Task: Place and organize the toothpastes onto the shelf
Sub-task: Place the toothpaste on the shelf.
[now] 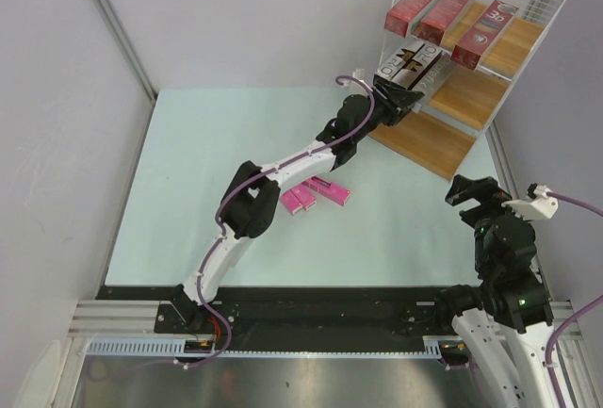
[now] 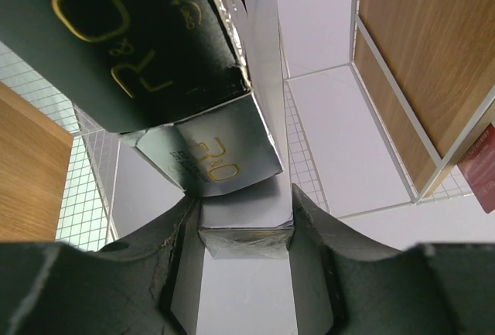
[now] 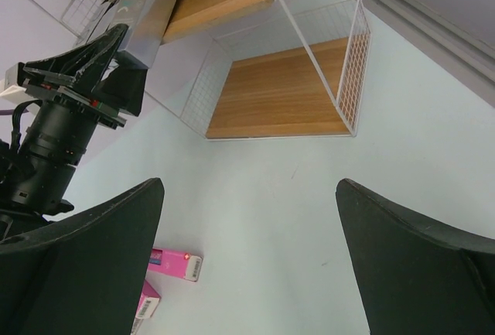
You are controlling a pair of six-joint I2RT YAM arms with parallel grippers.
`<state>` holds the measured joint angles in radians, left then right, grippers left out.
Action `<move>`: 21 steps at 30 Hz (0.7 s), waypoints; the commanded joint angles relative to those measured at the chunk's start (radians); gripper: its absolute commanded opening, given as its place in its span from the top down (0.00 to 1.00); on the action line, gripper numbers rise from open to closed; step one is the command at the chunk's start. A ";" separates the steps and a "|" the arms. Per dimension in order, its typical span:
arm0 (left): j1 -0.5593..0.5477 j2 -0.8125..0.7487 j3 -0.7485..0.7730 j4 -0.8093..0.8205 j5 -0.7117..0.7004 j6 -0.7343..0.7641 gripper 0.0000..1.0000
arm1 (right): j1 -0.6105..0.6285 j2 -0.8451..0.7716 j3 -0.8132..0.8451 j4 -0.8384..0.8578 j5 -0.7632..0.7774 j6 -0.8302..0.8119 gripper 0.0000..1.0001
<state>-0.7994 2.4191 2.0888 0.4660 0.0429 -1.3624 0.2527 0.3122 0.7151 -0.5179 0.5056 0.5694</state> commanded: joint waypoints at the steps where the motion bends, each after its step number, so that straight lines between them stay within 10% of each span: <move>1: -0.004 -0.002 0.054 0.010 -0.028 -0.017 0.56 | -0.003 -0.018 0.043 -0.005 0.019 -0.014 0.00; 14: -0.004 -0.074 -0.028 0.057 0.005 0.101 0.00 | -0.003 -0.007 0.044 -0.008 -0.021 -0.011 0.00; 21: -0.004 -0.109 -0.102 0.177 0.067 0.140 0.00 | -0.003 0.007 0.043 -0.011 -0.030 -0.008 0.00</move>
<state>-0.8009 2.4115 2.0258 0.5304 0.0612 -1.2671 0.2527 0.3058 0.7170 -0.5278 0.4808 0.5674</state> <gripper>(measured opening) 0.996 0.994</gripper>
